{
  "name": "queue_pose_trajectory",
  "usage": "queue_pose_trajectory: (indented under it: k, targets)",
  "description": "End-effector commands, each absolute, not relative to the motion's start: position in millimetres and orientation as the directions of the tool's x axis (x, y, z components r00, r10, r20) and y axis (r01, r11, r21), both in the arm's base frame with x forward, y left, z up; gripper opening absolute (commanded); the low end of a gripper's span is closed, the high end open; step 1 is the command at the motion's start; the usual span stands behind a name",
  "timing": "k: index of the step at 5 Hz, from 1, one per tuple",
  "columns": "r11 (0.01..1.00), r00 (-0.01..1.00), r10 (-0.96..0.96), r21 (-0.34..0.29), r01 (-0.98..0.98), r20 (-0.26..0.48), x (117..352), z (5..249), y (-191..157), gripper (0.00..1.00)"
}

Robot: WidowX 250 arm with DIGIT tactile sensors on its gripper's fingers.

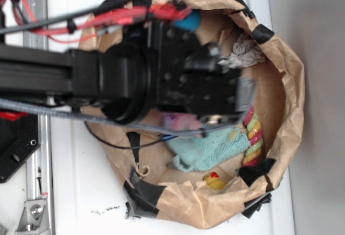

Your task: Grab the pink bunny.

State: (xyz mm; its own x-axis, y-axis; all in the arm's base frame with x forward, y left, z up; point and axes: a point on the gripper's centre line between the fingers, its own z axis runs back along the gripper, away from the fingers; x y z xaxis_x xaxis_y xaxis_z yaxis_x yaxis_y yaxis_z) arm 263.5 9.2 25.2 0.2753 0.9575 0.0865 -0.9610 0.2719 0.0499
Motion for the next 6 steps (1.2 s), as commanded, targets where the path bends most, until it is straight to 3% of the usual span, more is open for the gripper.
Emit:
queue_pose_trajectory:
  k: [1,2,4,5,6]
  targets:
    - [0.416,0.413,0.908,-0.044,-0.908,0.064,232.3,13.1,17.7,0.45]
    - [0.496,0.493,0.868,-0.079,-0.865,0.055,243.5,31.5,16.6,0.0]
    - [0.735,0.699,0.667,-0.069,-0.675,0.259,274.6,131.9,20.9,0.0]
    - [0.879,0.755,0.435,-0.052,-0.473,0.491,282.9,181.7,34.9,0.0]
    - [0.86,0.753,0.51,-0.217,-0.462,0.416,286.3,195.3,45.9,0.0]
